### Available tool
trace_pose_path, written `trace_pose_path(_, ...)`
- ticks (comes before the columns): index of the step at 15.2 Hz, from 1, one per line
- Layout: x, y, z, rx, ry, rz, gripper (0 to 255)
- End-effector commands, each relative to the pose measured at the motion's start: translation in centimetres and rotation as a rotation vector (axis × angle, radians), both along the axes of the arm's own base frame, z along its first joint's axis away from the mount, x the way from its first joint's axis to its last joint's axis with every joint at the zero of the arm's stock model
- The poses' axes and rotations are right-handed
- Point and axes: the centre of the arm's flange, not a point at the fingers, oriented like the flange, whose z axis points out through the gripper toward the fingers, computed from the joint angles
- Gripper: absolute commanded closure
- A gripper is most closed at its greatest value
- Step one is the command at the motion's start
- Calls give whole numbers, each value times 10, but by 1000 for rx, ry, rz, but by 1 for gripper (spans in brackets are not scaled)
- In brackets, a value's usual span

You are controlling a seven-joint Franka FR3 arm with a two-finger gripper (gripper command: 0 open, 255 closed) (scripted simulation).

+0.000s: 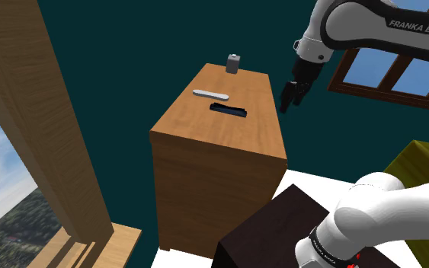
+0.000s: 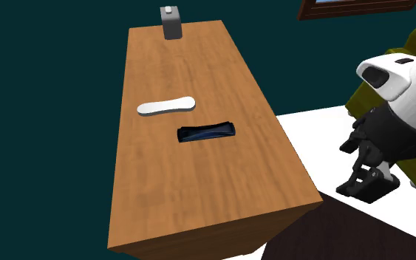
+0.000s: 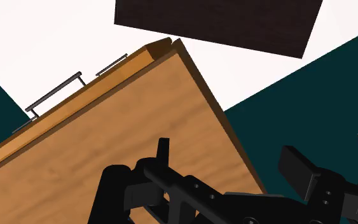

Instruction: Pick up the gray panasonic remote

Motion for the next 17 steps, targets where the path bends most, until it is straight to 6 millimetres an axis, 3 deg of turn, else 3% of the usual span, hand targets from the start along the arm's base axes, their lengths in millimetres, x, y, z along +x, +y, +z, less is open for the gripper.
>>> trace_pose_path(1, 0, 0, 0, 0, 0, 0, 0)
trace_pose_path(9, 90, -44, -41, 3, 15, 159, 0)
trace_pose_path(17, 184, -72, -83, 7, 29, 317, 0)
